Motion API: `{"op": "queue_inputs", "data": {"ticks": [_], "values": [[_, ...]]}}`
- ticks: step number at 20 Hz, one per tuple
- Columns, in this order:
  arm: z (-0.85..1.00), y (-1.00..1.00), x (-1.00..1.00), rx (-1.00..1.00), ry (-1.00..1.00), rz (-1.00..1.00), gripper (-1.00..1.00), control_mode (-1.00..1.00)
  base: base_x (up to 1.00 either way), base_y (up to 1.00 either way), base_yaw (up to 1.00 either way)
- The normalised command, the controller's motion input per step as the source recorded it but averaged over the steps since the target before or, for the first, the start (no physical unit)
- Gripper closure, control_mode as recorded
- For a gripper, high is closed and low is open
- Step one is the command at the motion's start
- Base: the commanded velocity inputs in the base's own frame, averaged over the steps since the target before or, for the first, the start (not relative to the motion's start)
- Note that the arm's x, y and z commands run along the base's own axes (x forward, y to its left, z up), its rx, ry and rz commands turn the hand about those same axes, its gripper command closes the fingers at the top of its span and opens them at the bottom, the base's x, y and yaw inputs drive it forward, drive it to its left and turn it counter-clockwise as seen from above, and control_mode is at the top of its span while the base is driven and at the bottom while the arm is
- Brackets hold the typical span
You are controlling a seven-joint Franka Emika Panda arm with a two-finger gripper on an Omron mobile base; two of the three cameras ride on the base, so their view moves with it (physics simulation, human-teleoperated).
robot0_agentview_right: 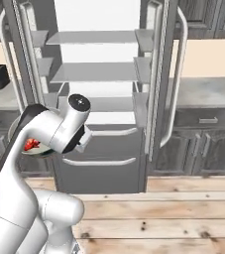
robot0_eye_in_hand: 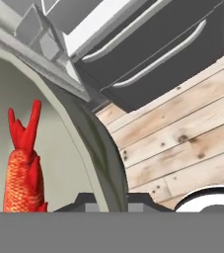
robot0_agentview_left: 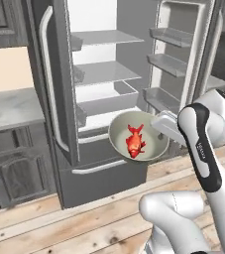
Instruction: Move the mug from next to the sink to the open cabinet. Then, move the bowl with the fish to the fridge to clear the area for faucet cleaning.
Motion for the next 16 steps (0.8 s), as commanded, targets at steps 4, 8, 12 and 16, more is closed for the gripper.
{"op": "queue_inputs", "data": {"ticks": [4,8,12,16], "values": [[0.0,0.0,0.0,0.0,0.0,0.0,1.0,1.0,1.0,-0.21,0.02],[0.0,0.0,0.0,0.0,0.0,0.0,1.0,1.0,1.0,-0.61,0.0],[0.0,0.0,0.0,0.0,0.0,0.0,1.0,1.0,1.0,-0.35,0.0],[0.0,0.0,0.0,0.0,0.0,0.0,1.0,1.0,1.0,0.03,0.0]]}}
